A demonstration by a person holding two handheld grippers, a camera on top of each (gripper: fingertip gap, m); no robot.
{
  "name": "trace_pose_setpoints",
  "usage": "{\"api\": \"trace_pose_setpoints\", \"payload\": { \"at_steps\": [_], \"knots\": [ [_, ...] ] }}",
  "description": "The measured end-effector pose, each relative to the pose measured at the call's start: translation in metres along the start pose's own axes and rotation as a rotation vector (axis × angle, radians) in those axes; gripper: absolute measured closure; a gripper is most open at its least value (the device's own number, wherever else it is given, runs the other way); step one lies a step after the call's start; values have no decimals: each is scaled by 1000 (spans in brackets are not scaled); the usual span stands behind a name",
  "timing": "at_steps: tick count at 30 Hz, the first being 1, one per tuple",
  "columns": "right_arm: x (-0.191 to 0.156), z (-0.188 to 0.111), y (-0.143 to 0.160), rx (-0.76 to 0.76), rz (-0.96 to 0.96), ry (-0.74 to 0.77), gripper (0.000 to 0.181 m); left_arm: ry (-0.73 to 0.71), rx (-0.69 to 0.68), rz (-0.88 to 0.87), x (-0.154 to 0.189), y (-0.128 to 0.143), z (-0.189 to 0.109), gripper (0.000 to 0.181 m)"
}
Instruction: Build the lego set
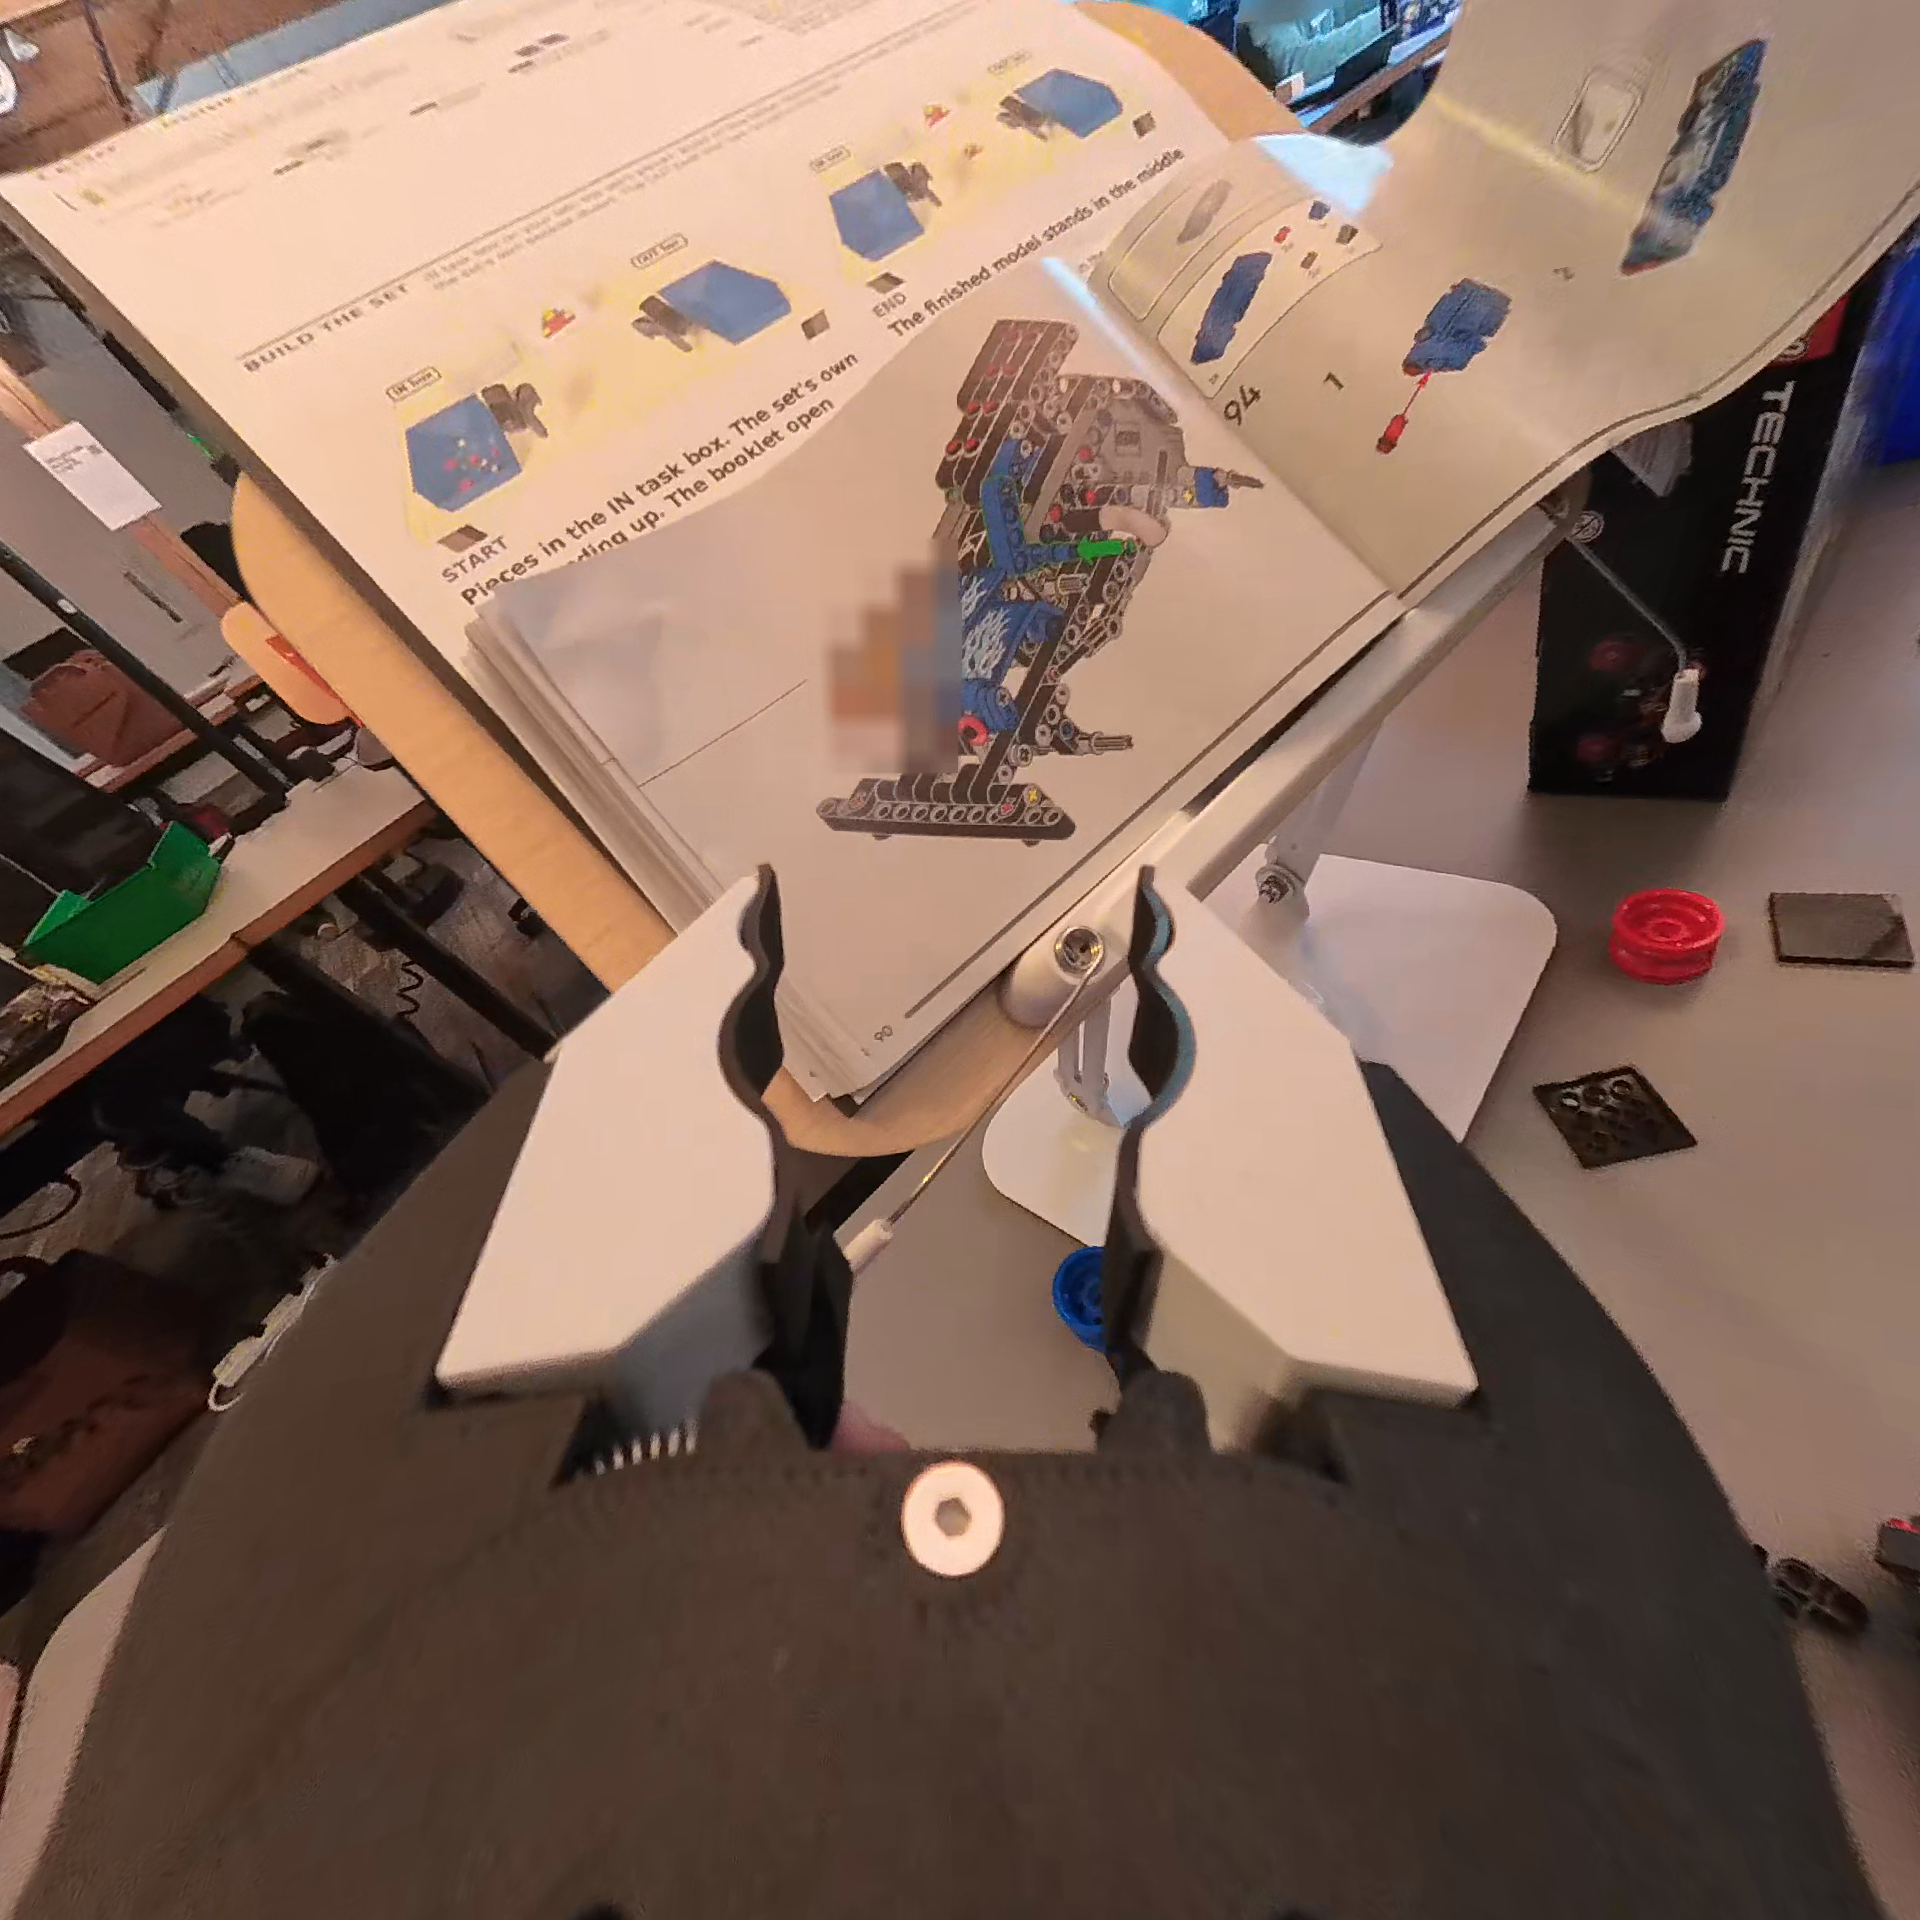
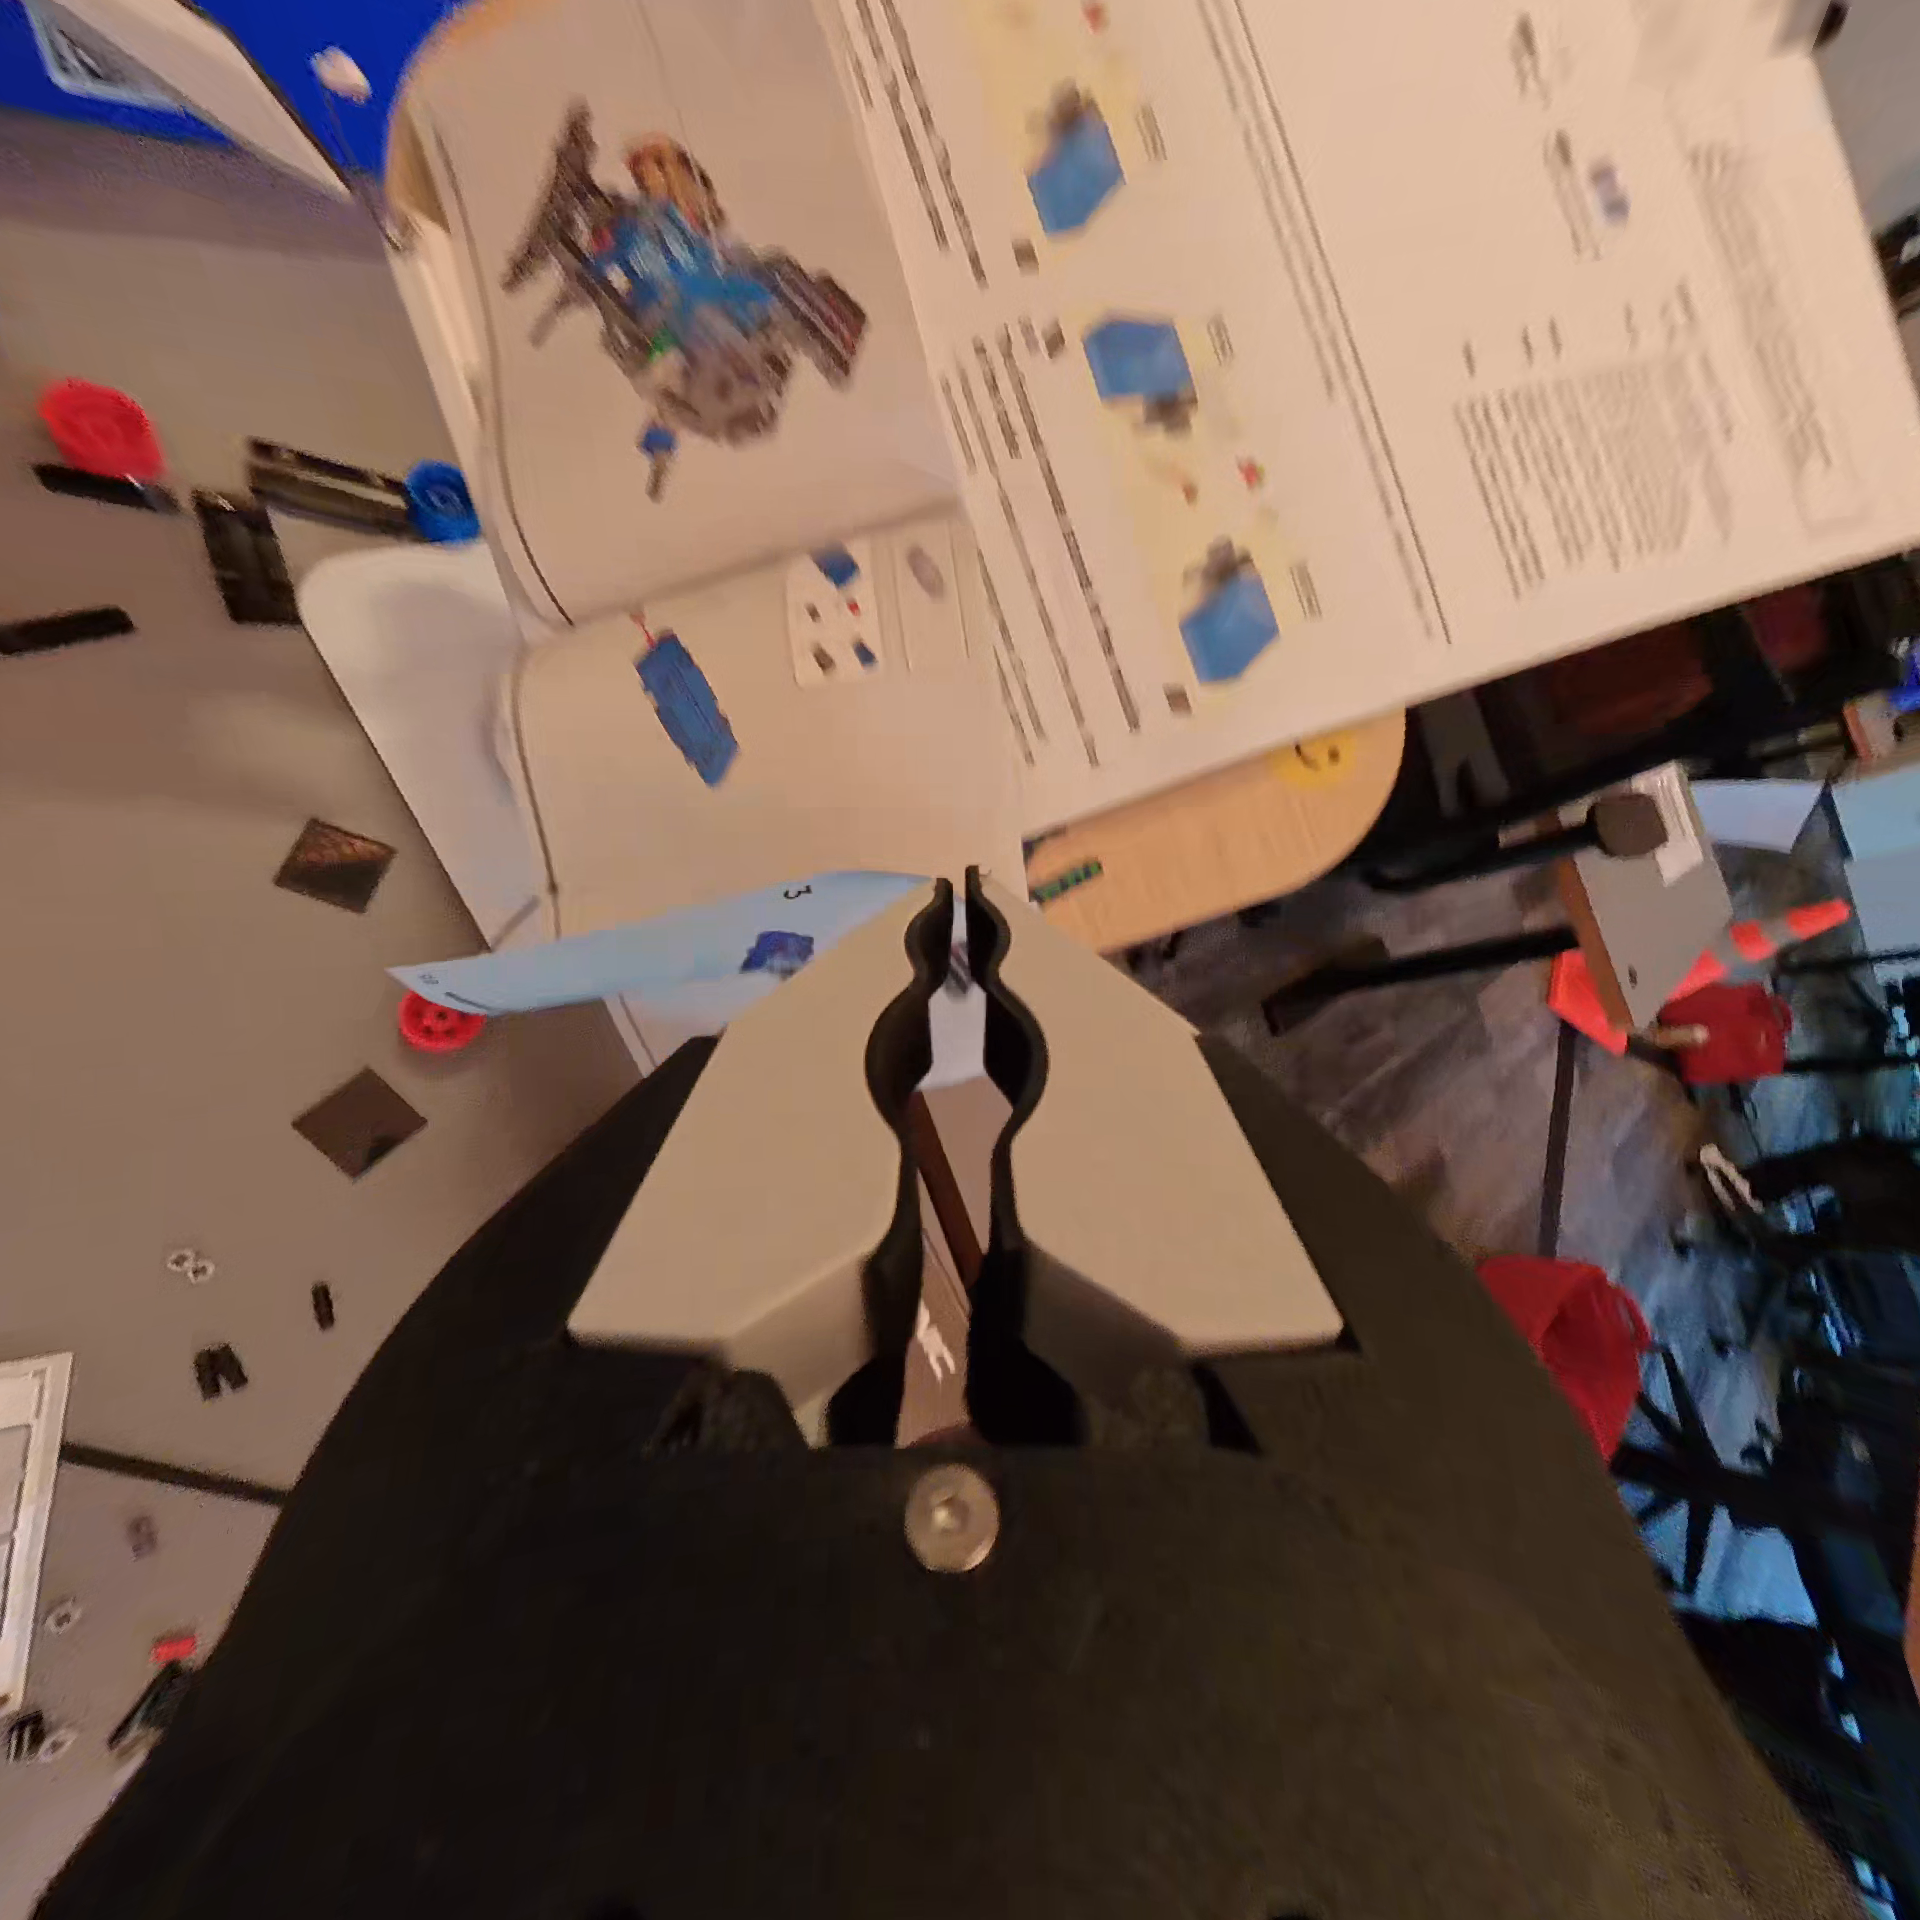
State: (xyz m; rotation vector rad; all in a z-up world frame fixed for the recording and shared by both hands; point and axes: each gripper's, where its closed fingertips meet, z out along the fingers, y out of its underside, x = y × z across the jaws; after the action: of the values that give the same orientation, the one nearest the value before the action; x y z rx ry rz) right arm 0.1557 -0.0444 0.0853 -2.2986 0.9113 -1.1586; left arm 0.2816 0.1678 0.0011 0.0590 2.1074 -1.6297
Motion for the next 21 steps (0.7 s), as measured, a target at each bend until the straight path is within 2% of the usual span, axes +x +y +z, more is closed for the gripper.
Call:
{"api": "trace_pose_setpoints", "payload": {
  "at_steps": [7, 11, 16, 21],
  "knots": [
    [29, -12, 39, -163, 10, 151, 168, 6, -31, 6, 3, 8, 6, 115],
    [42, -21, 49, -254, -10, 242, 165, 3, -43, 7, 3, 11, 7, 114],
    [22, -14, 21, -140, -13, 178, 162, 10, -55, 1, 5, 13, 10, 114],
    [-9, 18, -31, 16, -44, 55, 150, 25, -72, 4, 11, 17, 16, 113]
  ]
}}
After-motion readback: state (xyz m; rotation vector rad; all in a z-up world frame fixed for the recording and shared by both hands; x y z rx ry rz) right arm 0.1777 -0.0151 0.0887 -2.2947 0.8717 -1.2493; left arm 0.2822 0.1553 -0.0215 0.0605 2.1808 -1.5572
